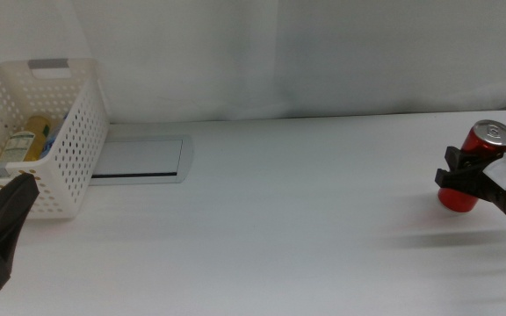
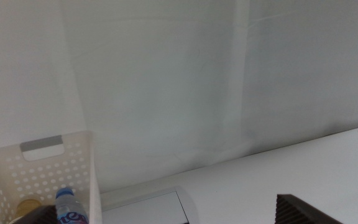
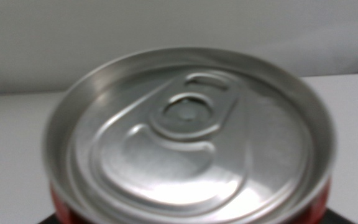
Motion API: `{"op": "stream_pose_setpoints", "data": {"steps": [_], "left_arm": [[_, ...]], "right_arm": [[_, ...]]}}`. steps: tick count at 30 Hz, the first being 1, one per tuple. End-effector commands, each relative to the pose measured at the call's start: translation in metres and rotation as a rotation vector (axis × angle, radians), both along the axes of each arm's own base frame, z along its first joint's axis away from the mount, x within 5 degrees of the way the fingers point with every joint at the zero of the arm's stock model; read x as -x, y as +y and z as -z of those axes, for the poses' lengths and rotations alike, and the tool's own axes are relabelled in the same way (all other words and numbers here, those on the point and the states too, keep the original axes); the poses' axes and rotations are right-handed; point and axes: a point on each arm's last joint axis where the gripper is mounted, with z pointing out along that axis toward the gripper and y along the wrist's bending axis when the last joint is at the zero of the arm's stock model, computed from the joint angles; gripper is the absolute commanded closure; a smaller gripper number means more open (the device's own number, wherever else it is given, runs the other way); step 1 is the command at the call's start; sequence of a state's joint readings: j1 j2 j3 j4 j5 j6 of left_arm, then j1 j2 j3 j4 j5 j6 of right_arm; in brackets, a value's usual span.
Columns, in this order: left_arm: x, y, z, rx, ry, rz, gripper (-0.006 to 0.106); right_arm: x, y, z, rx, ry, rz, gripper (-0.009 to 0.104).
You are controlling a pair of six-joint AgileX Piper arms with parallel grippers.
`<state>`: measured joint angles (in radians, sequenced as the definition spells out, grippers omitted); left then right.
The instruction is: Use arms to grab the bottles and put them into the dustbin to the left of the table.
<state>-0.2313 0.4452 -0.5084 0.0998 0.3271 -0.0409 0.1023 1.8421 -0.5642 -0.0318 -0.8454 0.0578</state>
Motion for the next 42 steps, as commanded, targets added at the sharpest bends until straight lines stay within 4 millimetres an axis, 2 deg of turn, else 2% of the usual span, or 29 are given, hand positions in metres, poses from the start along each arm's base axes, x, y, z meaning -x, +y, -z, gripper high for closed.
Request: {"op": "stream_pose_setpoints", "data": {"steps": [1,4,8,14,15,17,18,22,24,30,36,42], "left_arm": [[0.0,-0.001,0.001,0.002,-0.006,0.008,0.01],[0.0,-0.001,0.001,0.002,-0.006,0.008,0.01],[0.0,-0.001,0.001,0.002,-0.006,0.008,0.01],[0.0,-0.001,0.001,0.001,0.0,0.008,0.01],[0.0,-0.001,0.001,0.001,0.0,0.008,0.01],[0.0,-0.001,0.001,0.001,0.0,0.008,0.01],[0.0,-0.001,0.001,0.001,0.0,0.008,0.01],[0.0,-0.001,0.001,0.001,0.002,0.007,0.01],[0.0,-0.001,0.001,0.001,0.002,0.007,0.01],[0.0,-0.001,0.001,0.001,0.002,0.007,0.01],[0.001,0.0,0.005,-0.008,0.04,0.004,0.01],[0.001,0.0,0.007,-0.014,0.067,0.001,0.01]], "right_arm": [[-0.002,0.001,0.0,0.008,0.002,-0.012,0.059],[-0.002,0.001,0.0,0.008,0.002,-0.012,0.098],[-0.001,0.004,-0.008,0.015,-0.018,-0.051,0.097],[0.007,0.022,-0.045,-0.002,-0.129,-0.173,0.097],[0.013,0.033,-0.058,-0.001,-0.167,-0.233,0.097],[0.02,0.047,-0.072,-0.012,-0.204,-0.294,0.097],[0.029,0.066,-0.083,-0.008,-0.241,-0.377,0.097],[0.047,0.105,-0.092,-0.057,-0.253,-0.519,0.097],[0.057,0.124,-0.094,-0.086,-0.247,-0.588,0.097],[0.086,0.166,-0.088,-0.121,-0.208,-0.734,0.097],[0.099,0.187,-0.066,-0.103,-0.124,-0.806,0.097],[0.097,0.193,-0.042,-0.082,-0.058,-0.818,0.097]]}}
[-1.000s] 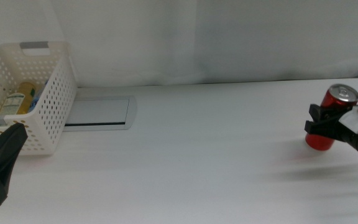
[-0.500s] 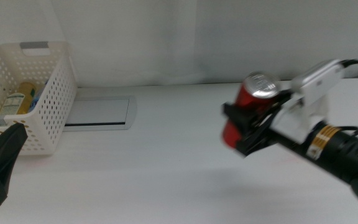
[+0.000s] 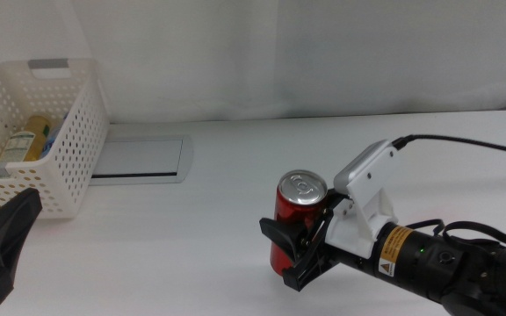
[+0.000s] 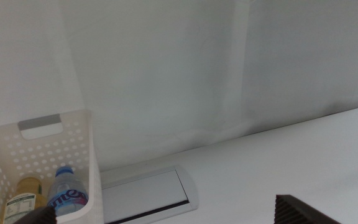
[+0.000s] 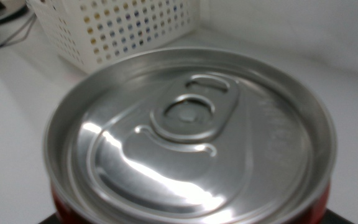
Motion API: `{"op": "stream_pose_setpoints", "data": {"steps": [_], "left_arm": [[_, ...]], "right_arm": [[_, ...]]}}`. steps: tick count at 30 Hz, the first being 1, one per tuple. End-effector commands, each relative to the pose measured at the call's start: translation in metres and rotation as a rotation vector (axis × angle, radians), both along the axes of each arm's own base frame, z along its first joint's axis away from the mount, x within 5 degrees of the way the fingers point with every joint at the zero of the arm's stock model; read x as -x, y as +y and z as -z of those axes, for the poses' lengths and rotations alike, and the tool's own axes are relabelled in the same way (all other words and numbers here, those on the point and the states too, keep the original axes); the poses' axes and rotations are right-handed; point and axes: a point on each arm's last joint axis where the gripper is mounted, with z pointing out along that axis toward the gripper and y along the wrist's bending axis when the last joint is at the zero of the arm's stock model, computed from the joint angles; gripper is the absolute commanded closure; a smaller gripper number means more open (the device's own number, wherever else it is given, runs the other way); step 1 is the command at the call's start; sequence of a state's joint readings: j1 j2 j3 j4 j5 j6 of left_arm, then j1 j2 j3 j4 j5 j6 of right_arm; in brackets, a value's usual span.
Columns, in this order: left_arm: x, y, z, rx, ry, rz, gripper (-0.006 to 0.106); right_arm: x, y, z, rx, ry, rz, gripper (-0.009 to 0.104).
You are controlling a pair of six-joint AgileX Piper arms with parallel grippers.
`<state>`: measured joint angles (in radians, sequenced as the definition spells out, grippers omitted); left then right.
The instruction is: Use arms to grab the bottles and put them into the dustbin to the left of the table.
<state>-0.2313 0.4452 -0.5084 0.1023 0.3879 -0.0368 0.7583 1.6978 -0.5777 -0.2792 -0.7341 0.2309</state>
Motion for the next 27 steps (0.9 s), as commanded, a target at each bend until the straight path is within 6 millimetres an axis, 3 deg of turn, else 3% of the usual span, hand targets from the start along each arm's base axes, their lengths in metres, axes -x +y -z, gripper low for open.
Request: {"op": "stream_pose_setpoints", "data": {"steps": [1,10,17,18,20,21,27], "left_arm": [[0.0,-0.001,0.002,0.006,0.009,0.006,0.01],[0.0,-0.001,0.002,0.006,0.009,0.006,0.01],[0.0,-0.001,0.002,0.006,0.009,0.006,0.01],[0.0,-0.001,0.002,0.003,0.009,0.007,0.012],[0.0,-0.001,0.002,0.003,0.009,0.007,0.012],[0.0,-0.001,0.002,0.003,0.009,0.007,0.012],[0.0,-0.001,0.002,0.003,0.009,0.007,0.012]], "right_arm": [[-0.003,0.004,-0.001,-0.04,-0.021,-0.003,0.097],[-0.005,0.007,0.025,0.026,0.016,-0.012,0.097],[-0.005,0.007,0.027,0.03,0.016,-0.02,0.096],[-0.004,0.007,0.027,0.028,0.02,-0.024,0.015],[-0.005,0.007,0.027,0.029,0.024,-0.016,-0.005],[-0.005,0.007,0.028,0.032,0.027,-0.016,-0.008],[-0.003,0.006,0.018,0.027,0.006,-0.029,-0.008]]}}
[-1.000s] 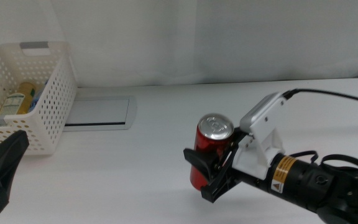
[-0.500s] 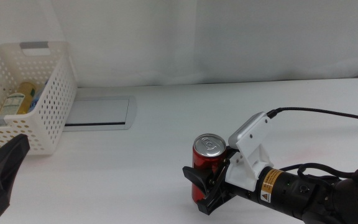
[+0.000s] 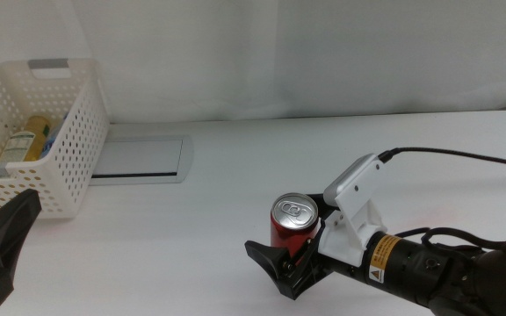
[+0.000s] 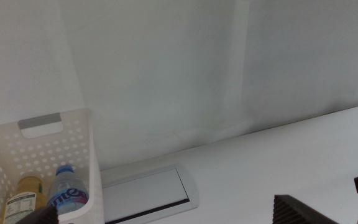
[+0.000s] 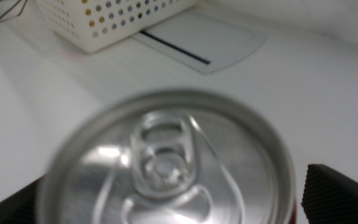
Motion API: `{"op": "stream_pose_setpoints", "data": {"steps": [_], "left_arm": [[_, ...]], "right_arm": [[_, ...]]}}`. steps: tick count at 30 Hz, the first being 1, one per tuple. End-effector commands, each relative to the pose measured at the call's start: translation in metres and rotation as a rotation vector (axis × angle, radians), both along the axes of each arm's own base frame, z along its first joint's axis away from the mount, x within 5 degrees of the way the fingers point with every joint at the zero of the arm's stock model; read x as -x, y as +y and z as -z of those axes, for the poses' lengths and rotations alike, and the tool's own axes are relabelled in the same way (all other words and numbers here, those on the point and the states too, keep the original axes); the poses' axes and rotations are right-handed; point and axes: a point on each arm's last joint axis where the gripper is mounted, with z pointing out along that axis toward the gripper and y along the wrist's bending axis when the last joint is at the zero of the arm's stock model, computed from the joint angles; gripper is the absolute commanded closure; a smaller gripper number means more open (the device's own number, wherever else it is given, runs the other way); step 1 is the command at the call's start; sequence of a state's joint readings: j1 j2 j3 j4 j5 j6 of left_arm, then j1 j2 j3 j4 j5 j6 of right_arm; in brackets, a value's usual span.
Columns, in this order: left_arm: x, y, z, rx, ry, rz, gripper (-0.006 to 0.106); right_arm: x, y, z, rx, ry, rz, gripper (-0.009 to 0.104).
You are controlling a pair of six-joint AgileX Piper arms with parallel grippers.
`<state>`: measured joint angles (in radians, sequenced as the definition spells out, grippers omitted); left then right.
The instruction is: Use arms to grab the bottles and put them into the dustbin to the left of the table.
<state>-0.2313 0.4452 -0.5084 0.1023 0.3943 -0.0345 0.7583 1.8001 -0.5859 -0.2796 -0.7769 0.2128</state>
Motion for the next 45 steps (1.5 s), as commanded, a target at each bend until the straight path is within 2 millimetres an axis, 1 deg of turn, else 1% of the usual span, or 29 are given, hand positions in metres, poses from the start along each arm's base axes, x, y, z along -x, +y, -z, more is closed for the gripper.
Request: {"op": "stream_pose_setpoints", "data": {"steps": [1,5,8,12,13,16,18,21,25,27,28,33,38,40,42,43,44,45], "left_arm": [[0.0,-0.001,0.001,0.006,0.003,0.007,0.012],[0.0,-0.001,0.001,0.006,0.003,0.007,0.012],[0.0,-0.001,0.001,0.008,-0.005,0.008,0.012],[0.0,-0.001,0.0,0.009,-0.011,0.009,0.012],[0.0,-0.001,0.0,0.01,-0.013,0.009,0.012],[0.0,-0.001,0.0,0.01,-0.013,0.009,0.012],[0.0,-0.001,0.0,0.01,-0.013,0.009,0.012],[0.0,-0.001,0.0,0.01,-0.013,0.009,0.012],[0.0,-0.001,0.0,0.01,-0.013,0.009,0.012],[0.0,-0.001,0.0,0.01,-0.013,0.009,0.012],[0.0,-0.001,0.0,0.01,-0.013,0.009,0.012],[0.0,-0.001,-0.001,0.011,-0.018,0.009,0.012],[0.0,-0.001,-0.001,0.013,-0.029,0.01,0.012],[0.0,-0.001,-0.001,0.013,-0.029,0.01,0.012],[0.0,-0.001,-0.001,0.013,-0.029,0.01,0.012],[0.0,-0.001,-0.001,0.013,-0.029,0.01,0.012],[0.0,-0.001,-0.001,0.013,-0.029,0.01,0.012],[0.0,-0.001,-0.001,0.013,-0.029,0.01,0.012]], "right_arm": [[0.002,0.001,-0.012,-0.011,-0.031,-0.018,-0.008],[0.006,-0.004,-0.025,0.028,-0.014,-0.021,-0.008],[0.014,-0.01,-0.04,0.09,-0.001,-0.045,-0.008],[0.026,-0.022,-0.068,0.114,-0.016,-0.054,-0.008],[0.031,-0.031,-0.084,0.121,-0.036,-0.034,-0.008],[0.04,-0.05,-0.109,0.159,-0.084,0.03,-0.008],[0.045,-0.065,-0.121,0.202,-0.098,0.099,-0.008],[0.051,-0.089,-0.129,0.293,-0.08,0.217,-0.008],[0.052,-0.122,-0.137,0.363,-0.044,0.385,-0.008],[0.051,-0.138,-0.142,0.351,-0.035,0.469,-0.008],[0.051,-0.151,-0.148,0.318,-0.032,0.54,-0.008],[0.055,-0.183,-0.158,0.253,-0.012,0.72,-0.008],[0.067,-0.204,-0.159,0.235,0.077,0.828,-0.008],[0.075,-0.205,-0.16,0.203,0.116,0.825,-0.008],[0.086,-0.203,-0.164,0.157,0.112,0.791,-0.008],[0.089,-0.203,-0.166,0.14,0.104,0.777,-0.008],[0.098,-0.203,-0.169,0.137,0.065,0.746,-0.008],[0.101,-0.204,-0.169,0.138,0.051,0.742,-0.008]]}}
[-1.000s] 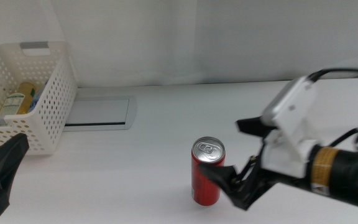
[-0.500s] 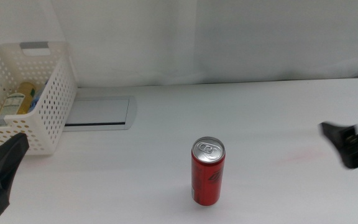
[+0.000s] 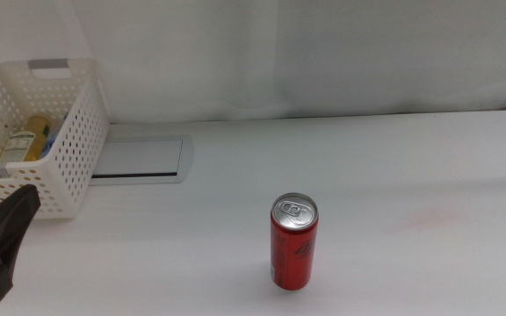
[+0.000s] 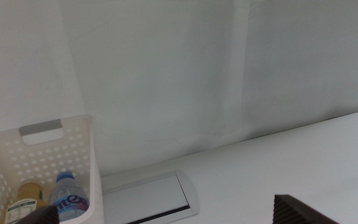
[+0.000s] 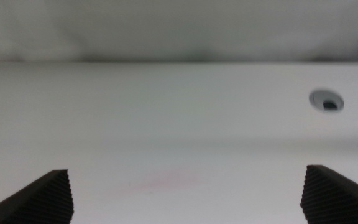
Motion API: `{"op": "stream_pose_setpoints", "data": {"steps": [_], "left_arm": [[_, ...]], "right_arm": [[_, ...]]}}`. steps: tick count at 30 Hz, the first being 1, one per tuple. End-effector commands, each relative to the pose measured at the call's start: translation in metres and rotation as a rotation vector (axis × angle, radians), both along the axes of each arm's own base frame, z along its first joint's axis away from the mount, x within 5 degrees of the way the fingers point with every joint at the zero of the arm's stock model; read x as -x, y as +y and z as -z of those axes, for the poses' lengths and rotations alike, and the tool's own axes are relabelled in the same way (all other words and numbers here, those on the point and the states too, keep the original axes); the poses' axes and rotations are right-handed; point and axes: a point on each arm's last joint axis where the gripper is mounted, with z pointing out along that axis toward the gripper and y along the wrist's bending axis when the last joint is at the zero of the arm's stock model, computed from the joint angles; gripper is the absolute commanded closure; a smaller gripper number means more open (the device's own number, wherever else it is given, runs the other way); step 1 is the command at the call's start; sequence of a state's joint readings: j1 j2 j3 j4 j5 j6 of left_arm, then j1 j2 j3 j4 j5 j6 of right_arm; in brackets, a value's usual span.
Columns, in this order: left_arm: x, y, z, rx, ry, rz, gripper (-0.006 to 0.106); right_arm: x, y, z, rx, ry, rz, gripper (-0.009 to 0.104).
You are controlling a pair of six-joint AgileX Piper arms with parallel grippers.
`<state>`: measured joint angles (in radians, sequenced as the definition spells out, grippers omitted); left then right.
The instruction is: Use arms to grab the bottles and put them into the dustbin to the left of the table.
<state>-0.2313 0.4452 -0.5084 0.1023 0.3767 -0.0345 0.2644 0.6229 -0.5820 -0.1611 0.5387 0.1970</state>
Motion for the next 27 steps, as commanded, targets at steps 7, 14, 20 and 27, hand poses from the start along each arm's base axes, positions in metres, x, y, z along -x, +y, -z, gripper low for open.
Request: {"op": "stream_pose_setpoints", "data": {"steps": [7,14,20,27], "left_arm": [[0.0,-0.001,0.0,0.015,-0.01,0.007,0.012],[0.0,-0.001,0.0,0.018,-0.008,0.008,0.012],[0.0,-0.001,0.005,0.018,0.007,0.008,0.012],[-0.002,-0.002,0.016,0.011,0.037,0.008,0.012]], "right_arm": [[0.019,-0.003,0.032,0.012,0.0,-0.034,-0.008],[0.013,-0.003,0.058,-0.028,-0.114,-0.013,0.035],[0.012,0.0,0.059,-0.102,-0.152,-0.01,0.098],[0.034,-0.005,0.066,-0.203,-0.255,-0.006,0.098]]}}
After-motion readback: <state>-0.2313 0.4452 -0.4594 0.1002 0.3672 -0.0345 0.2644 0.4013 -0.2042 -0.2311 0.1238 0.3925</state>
